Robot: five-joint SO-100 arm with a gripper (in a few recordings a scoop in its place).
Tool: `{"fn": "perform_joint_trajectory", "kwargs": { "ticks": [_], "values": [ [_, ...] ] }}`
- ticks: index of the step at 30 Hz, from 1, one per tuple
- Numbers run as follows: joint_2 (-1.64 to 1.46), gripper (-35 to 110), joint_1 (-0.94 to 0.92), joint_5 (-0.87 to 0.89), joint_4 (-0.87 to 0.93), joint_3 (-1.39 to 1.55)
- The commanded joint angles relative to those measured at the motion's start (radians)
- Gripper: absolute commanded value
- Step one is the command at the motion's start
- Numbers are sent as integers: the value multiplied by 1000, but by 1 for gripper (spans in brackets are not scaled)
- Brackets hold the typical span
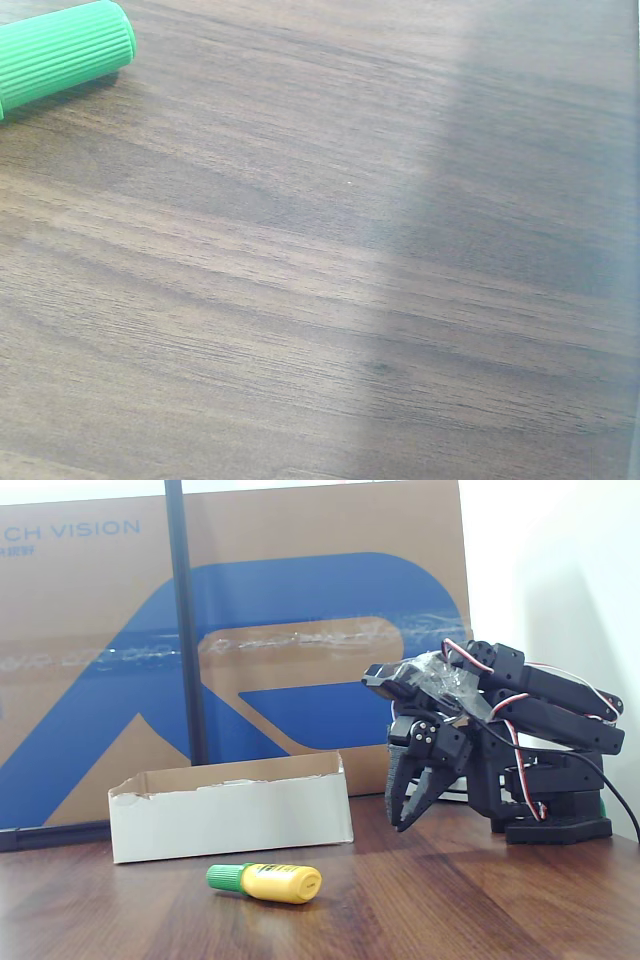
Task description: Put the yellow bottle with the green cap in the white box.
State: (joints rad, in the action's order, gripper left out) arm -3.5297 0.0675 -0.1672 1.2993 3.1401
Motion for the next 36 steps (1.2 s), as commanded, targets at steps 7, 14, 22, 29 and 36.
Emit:
{"fn": "perform_joint_trajectory", "kwargs": {
  "ticks": [7, 14, 22, 29, 36],
  "values": [
    [-37, 0, 94, -9, 35, -5],
    [-37, 0, 89, 3, 37, -6],
    [-29, 2, 175, 0, 147, -169],
    [91, 4, 152, -15, 153, -354],
    [233, 3, 91, -34, 152, -512]
  ]
}}
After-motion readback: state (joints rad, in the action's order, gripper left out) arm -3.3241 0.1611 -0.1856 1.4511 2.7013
